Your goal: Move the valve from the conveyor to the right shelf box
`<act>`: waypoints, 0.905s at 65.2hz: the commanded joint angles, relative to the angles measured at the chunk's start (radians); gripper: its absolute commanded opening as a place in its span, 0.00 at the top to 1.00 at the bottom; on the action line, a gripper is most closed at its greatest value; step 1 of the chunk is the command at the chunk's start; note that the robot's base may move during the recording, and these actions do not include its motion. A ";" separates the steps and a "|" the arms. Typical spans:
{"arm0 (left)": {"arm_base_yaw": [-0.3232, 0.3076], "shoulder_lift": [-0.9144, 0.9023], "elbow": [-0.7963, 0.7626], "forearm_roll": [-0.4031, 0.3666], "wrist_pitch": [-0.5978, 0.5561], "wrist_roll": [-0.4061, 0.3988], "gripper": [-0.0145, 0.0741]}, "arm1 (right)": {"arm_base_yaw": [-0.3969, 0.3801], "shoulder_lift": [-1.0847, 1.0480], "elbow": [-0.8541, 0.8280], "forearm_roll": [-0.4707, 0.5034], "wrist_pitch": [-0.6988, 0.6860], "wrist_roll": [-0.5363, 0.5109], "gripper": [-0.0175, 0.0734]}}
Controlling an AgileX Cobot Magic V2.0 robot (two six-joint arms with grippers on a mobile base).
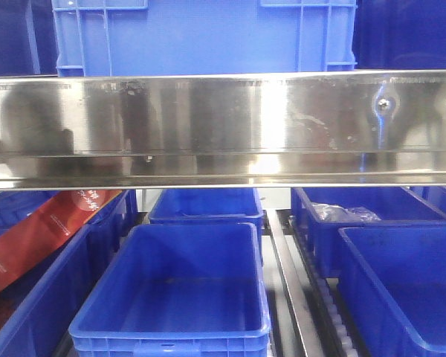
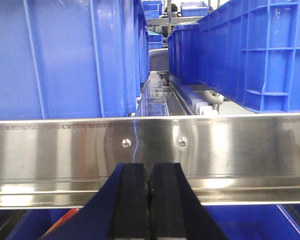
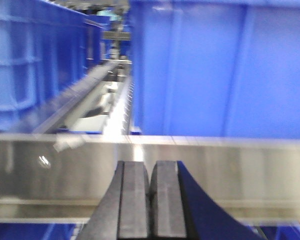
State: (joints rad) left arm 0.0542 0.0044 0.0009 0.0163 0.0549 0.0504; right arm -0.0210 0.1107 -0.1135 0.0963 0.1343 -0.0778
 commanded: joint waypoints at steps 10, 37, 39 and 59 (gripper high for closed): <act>0.003 -0.004 -0.001 -0.004 -0.021 -0.008 0.96 | -0.025 -0.111 0.113 0.016 -0.044 0.001 0.99; 0.003 -0.004 -0.001 -0.004 -0.021 -0.008 0.96 | -0.024 -0.111 0.113 0.016 -0.038 0.001 0.99; 0.003 -0.004 -0.001 -0.004 -0.021 -0.008 0.96 | -0.024 -0.111 0.113 0.016 -0.038 0.001 0.99; 0.003 -0.004 -0.001 -0.004 -0.021 -0.008 0.96 | -0.024 -0.111 0.113 0.016 -0.038 0.001 0.99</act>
State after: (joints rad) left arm 0.0542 0.0044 0.0025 0.0163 0.0529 0.0504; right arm -0.0433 0.0071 -0.0008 0.1074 0.1216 -0.0778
